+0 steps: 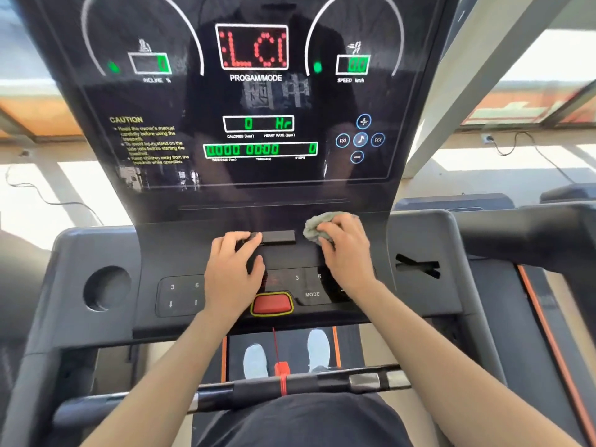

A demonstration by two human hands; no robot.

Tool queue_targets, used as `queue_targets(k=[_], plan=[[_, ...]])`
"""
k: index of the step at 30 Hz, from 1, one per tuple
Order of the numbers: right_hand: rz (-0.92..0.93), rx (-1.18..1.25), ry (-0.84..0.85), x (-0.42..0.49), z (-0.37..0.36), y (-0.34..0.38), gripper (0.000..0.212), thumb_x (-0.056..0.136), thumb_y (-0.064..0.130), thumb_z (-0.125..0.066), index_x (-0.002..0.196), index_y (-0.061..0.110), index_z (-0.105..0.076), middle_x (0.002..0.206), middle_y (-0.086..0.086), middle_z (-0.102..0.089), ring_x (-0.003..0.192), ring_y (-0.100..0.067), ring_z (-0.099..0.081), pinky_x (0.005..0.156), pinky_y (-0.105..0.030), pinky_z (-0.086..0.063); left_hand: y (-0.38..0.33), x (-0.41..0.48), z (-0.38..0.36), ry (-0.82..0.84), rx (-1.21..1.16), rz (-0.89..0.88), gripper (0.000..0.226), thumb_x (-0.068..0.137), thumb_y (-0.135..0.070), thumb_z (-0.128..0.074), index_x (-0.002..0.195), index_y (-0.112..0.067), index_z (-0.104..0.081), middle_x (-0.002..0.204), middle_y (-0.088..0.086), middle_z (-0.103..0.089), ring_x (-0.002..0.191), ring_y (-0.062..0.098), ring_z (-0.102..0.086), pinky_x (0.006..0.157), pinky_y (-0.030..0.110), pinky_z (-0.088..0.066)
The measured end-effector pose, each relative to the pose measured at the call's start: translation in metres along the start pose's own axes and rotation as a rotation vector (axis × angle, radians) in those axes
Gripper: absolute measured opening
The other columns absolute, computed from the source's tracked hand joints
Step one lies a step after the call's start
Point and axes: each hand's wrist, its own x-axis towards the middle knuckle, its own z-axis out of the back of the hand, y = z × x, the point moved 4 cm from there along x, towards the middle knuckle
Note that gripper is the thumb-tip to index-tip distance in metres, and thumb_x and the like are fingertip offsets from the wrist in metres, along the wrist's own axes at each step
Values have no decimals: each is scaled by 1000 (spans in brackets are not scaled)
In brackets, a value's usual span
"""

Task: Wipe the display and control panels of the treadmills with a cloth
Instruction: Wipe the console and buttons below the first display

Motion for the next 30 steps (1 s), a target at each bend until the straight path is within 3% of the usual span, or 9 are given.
queue_targets(k=[5,8,16,18,23,27,30], plan=[[109,26,98,7,-24,34,20,86,5,-64,105,10,-68,100,-4,-61,97,-26,-55,74,-37,-53,-2,0,0,16,43,-3,40,87,-16,-72,127,-18,-71,121,0,-63,115,23,-51,74,34,-53],[111,-20,141,-1,-17,17,21,90,19,-57,108,15,-67,102,-1,-62,98,-23,-56,68,-38,-55,-2,-4,-3,3,58,-5,44,86,-15,-72,129,-18,-69,122,1,-63,116,24,-52,72,34,-52],[-279,-107,19,-25,47,-78,31,84,4,-68,114,13,-66,105,-5,-63,96,-30,-57,80,-35,-44,-3,-4,-4,-5,70,13,45,84,-15,-72,129,-20,-70,121,-1,-64,115,23,-52,65,34,-54],[-297,-112,18,-27,50,-80,32,84,2,-67,114,12,-66,106,-6,-63,98,-30,-55,82,-35,-43,-2,-4,-4,-6,62,15,45,84,-16,-72,128,-21,-70,121,-2,-64,115,22,-52,64,33,-53],[-76,-104,68,-29,29,-44,23,82,1,-69,103,11,-73,96,-1,-64,96,-28,-54,78,-39,-52,0,-4,-4,4,52,27,44,85,-17,-71,128,-23,-70,121,-5,-63,115,19,-51,64,32,-53],[113,-59,161,-27,0,-3,26,88,19,-51,95,15,-75,89,-1,-61,91,-28,-56,69,-43,-53,0,-4,-4,10,46,28,43,86,-18,-70,129,-24,-70,121,-6,-63,116,18,-52,64,31,-53],[232,-49,230,-25,-19,22,22,88,19,-54,92,15,-75,87,-2,-57,89,-27,-53,67,-43,-51,1,-4,-4,21,42,23,44,87,-18,-70,130,-23,-69,123,-5,-62,117,19,-52,65,32,-54]])
